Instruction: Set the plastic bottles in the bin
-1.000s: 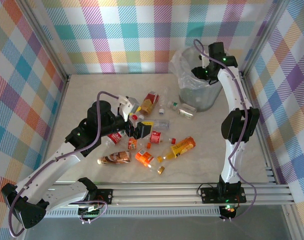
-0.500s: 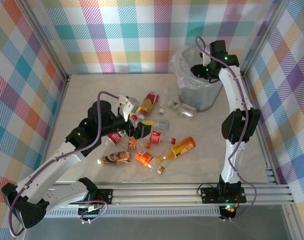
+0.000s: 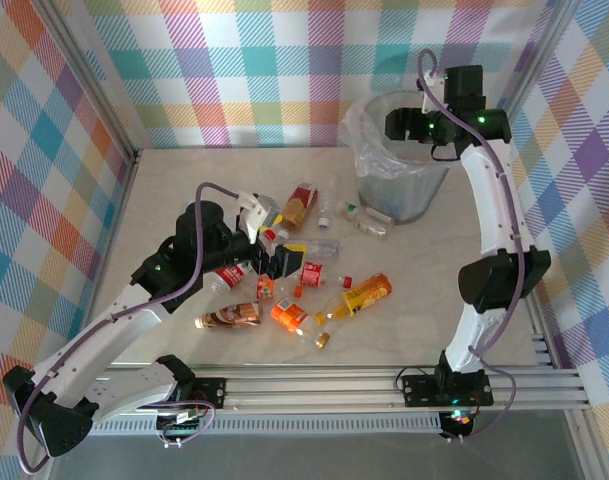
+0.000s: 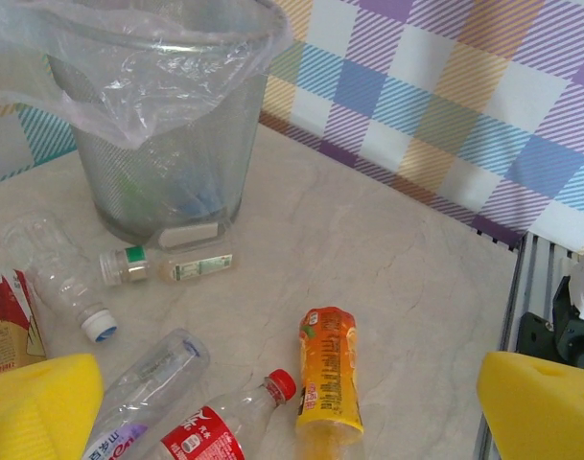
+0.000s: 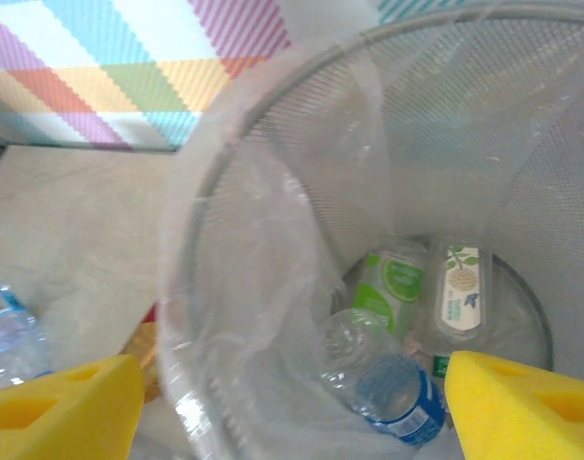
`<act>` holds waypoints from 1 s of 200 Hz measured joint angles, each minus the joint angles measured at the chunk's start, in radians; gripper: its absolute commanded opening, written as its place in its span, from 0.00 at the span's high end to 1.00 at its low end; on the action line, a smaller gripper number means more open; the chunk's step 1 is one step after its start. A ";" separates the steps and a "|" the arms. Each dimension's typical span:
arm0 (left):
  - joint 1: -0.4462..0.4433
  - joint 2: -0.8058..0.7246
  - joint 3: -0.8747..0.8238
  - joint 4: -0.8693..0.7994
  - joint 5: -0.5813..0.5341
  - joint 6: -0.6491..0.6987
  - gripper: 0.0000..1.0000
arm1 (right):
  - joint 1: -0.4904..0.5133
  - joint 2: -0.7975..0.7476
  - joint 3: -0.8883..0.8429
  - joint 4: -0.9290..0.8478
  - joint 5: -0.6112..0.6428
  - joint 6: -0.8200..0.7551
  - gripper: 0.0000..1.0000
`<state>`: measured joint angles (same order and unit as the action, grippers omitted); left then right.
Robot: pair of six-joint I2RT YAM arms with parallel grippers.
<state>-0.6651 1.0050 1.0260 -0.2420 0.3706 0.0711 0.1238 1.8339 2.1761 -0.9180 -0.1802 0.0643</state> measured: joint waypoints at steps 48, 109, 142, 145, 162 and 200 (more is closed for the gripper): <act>0.000 0.000 0.057 -0.096 0.040 0.057 0.00 | 0.058 -0.222 -0.241 0.037 -0.060 -0.001 0.19; 0.000 -0.011 0.113 -0.223 0.064 0.150 0.00 | 0.316 -0.487 -0.661 0.082 -0.068 0.008 0.19; 0.000 -0.024 0.197 -0.333 0.059 0.189 0.00 | 0.454 -0.531 -0.875 0.132 -0.067 0.034 0.20; 0.000 -0.029 0.201 -0.343 0.056 0.190 0.00 | 0.465 -0.532 -0.892 0.137 -0.067 0.036 0.20; 0.000 -0.067 0.210 -0.399 0.049 0.196 0.00 | 0.528 -0.534 -0.980 0.171 -0.063 0.056 0.20; 0.000 -0.182 0.209 -0.489 0.027 0.183 0.00 | 0.684 -0.533 -1.099 0.247 -0.014 0.091 0.21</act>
<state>-0.6651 0.8234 1.2346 -0.7311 0.3973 0.2546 0.8078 1.3014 1.0775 -0.6712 -0.1944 0.1555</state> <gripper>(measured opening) 0.997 0.800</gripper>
